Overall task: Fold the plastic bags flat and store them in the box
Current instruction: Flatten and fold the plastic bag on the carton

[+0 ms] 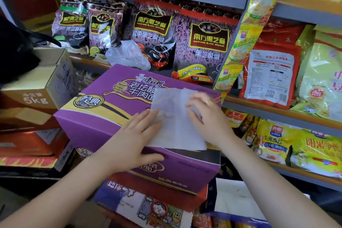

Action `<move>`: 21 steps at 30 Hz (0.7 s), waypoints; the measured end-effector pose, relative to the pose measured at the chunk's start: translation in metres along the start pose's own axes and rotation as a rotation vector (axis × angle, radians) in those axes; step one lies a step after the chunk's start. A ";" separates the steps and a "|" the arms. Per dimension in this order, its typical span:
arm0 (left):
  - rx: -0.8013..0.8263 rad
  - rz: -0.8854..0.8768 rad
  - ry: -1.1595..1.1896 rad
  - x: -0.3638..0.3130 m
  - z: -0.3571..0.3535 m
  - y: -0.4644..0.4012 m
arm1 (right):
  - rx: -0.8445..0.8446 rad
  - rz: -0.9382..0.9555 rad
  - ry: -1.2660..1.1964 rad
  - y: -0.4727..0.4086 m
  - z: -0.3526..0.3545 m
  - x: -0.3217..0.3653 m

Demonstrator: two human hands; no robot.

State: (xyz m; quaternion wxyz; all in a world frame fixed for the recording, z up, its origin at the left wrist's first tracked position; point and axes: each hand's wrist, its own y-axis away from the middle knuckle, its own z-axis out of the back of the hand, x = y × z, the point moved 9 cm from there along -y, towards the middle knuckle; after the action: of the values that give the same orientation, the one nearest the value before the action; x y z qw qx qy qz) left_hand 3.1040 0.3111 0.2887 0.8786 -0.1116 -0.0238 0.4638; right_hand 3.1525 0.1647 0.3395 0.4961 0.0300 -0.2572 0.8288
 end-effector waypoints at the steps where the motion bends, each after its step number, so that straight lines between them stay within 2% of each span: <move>1: 0.003 -0.009 0.005 0.005 -0.001 0.002 | 0.105 0.013 -0.011 0.013 -0.003 0.001; 3: -0.003 -0.033 0.043 0.012 0.001 0.005 | 0.328 0.025 -0.019 0.033 -0.015 -0.003; 5: -0.026 -0.060 0.118 0.014 0.004 0.006 | 0.419 0.013 -0.023 0.044 -0.018 -0.007; 7: -0.075 -0.083 0.172 0.014 0.011 0.004 | 0.432 -0.023 -0.045 0.048 -0.016 -0.011; 11: -0.128 -0.155 0.086 0.008 0.024 -0.004 | 0.459 0.019 0.020 0.053 -0.020 -0.007; 15: -0.235 -0.270 0.032 0.004 0.030 -0.010 | 0.393 0.082 0.107 0.053 -0.019 0.000; 17: -0.254 -0.225 0.217 0.009 0.029 -0.009 | 0.383 0.078 0.058 0.054 -0.016 0.002; 19: -0.266 -0.092 0.454 0.018 0.029 -0.007 | 0.397 0.021 -0.038 0.056 -0.015 -0.001; 21: -0.314 -0.001 0.558 0.020 0.029 -0.003 | 0.386 -0.060 -0.151 0.056 -0.014 -0.008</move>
State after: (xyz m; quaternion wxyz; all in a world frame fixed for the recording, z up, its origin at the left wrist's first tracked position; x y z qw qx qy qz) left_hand 3.1139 0.3309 0.3161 0.8236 -0.3687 0.1467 0.4053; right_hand 3.1128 0.1442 0.3028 0.4848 0.1944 -0.1291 0.8429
